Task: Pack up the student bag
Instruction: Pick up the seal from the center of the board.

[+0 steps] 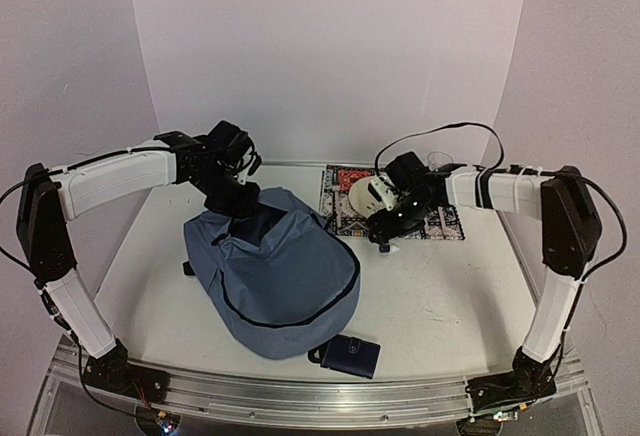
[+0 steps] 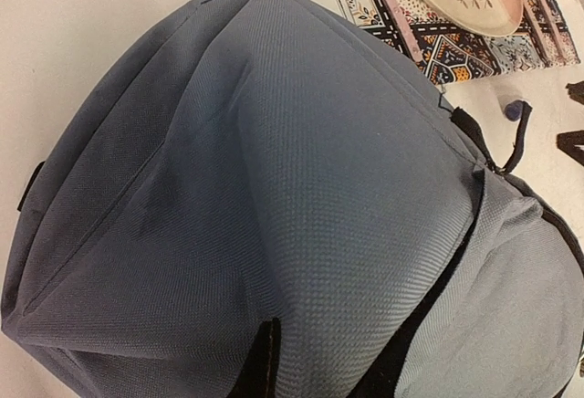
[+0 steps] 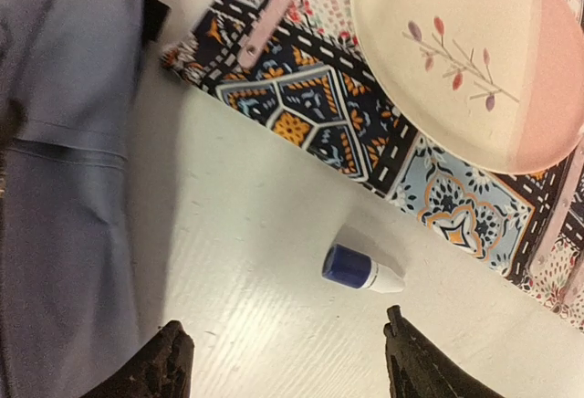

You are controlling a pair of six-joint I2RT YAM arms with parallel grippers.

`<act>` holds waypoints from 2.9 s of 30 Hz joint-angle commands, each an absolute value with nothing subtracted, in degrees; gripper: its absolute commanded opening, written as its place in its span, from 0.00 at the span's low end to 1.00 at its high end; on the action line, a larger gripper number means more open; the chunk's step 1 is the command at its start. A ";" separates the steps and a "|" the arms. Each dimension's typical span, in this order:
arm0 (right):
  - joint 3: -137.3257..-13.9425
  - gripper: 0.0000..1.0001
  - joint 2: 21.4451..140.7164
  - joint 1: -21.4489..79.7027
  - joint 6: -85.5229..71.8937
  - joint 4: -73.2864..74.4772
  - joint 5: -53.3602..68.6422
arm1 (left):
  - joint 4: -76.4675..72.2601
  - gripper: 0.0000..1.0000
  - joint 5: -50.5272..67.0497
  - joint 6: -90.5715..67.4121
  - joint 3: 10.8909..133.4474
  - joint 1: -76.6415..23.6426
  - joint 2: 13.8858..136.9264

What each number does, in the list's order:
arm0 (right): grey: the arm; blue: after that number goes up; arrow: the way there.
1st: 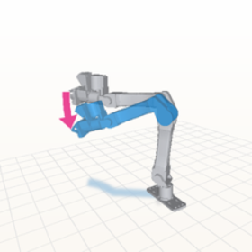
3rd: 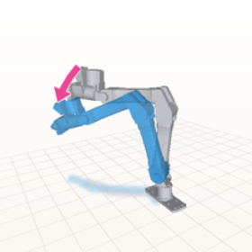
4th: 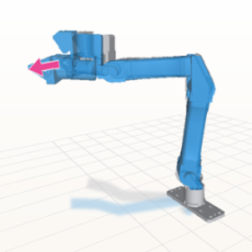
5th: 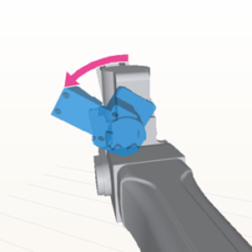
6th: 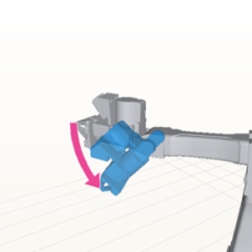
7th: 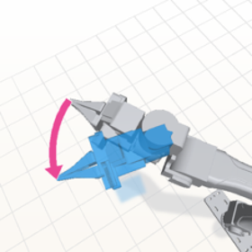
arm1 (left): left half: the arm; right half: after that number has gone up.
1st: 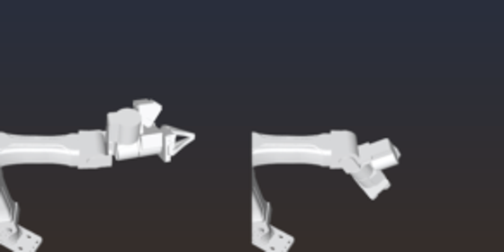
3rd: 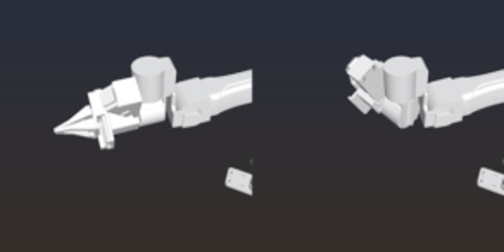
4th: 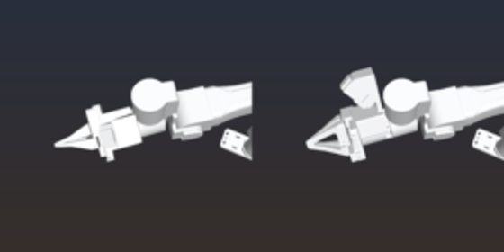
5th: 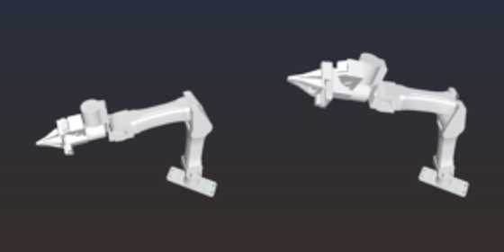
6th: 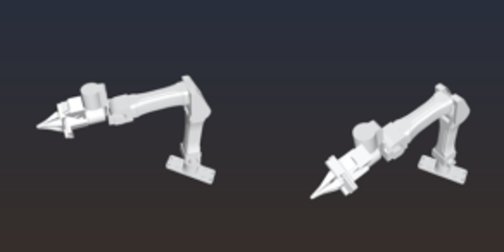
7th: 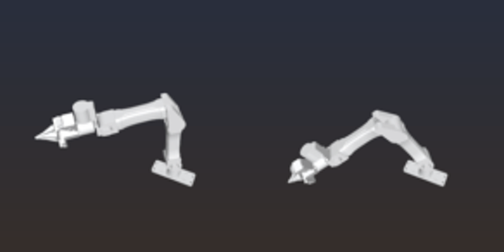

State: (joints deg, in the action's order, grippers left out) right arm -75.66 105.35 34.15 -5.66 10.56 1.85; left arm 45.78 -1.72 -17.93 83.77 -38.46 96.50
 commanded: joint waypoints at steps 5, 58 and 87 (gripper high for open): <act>-78.07 0.69 114.55 32.75 -1.32 13.36 -3.81 | 43.19 0.00 -3.37 -18.06 83.23 -38.32 93.13; -86.17 0.67 125.17 31.22 -7.18 12.48 -0.80 | 42.80 0.00 -3.50 -18.39 81.87 -38.32 92.22; -76.73 0.01 116.69 34.64 -11.34 11.67 3.24 | 42.76 0.00 -2.81 -18.83 81.75 -38.31 92.10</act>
State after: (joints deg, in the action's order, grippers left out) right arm -80.03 120.34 34.00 -9.17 6.63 0.11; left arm 44.29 -2.15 -18.04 81.23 -38.48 94.78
